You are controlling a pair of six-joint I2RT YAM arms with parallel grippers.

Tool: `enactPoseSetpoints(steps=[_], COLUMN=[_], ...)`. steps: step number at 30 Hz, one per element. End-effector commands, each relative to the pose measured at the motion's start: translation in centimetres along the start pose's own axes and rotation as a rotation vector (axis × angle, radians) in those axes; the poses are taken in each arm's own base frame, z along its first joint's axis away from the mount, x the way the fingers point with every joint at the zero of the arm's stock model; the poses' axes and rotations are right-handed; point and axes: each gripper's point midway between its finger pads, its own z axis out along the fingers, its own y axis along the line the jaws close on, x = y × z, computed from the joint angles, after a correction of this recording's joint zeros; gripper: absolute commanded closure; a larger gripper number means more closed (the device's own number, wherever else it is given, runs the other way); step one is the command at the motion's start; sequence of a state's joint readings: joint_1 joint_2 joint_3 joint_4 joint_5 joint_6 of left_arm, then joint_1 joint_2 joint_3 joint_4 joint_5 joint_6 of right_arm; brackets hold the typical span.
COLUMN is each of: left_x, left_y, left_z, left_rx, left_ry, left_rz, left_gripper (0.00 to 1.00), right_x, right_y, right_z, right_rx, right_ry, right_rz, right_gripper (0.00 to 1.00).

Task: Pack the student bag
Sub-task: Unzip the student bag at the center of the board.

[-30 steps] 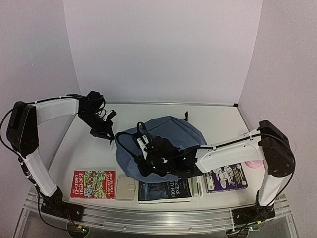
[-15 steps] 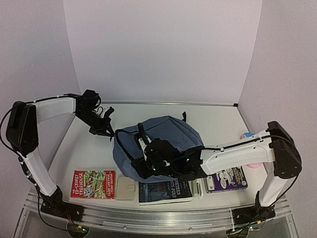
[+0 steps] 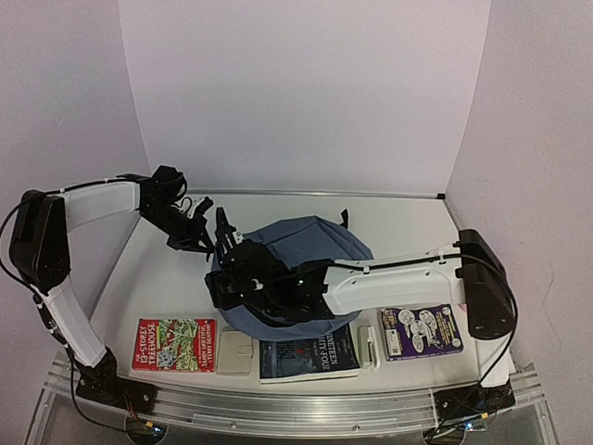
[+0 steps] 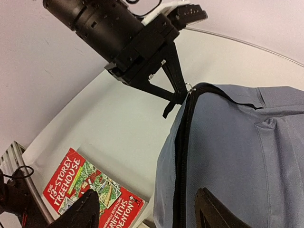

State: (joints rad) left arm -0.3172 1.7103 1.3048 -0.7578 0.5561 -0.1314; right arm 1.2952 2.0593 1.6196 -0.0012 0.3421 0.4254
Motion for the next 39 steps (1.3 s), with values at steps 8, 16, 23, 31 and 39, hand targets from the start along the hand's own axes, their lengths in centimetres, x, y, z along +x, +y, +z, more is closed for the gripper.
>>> enactPoseSetpoints(steps=[8,16,23,31,39], left_x=[-2.0,-2.5,-3.3,-3.8,-3.3], left_y=[-1.5,0.8,3.9,5.7,5.2], left_z=[-2.1,-1.9,-3.1,-4.5,-3.3], left_rx=[0.011,-0.102,-0.175,-0.16,-0.097], left_ry=[-0.085,-0.105,-0.144,-0.167,-0.115], left_rz=[0.056,0.037,-0.041,-0.1,-0.101], left_gripper=[1.0,1.0,1.0,1.0,1.0], right_x=[1.3,1.2,-0.2,-0.3,0.3], right_y=[-2.2,-1.4,1.2,1.7,4.0], right_z=[4.3,6.1,4.2,-0.9,-5.5], right_rx=[0.159,0.141,0.031,-0.03,-0.174], right_ry=[0.025,0.026,0.017,0.03,0.052], right_rz=[-0.109,-0.2,-0.325,-0.389,-0.35], right_gripper=[0.33,0.91,1.0,1.0,1.0])
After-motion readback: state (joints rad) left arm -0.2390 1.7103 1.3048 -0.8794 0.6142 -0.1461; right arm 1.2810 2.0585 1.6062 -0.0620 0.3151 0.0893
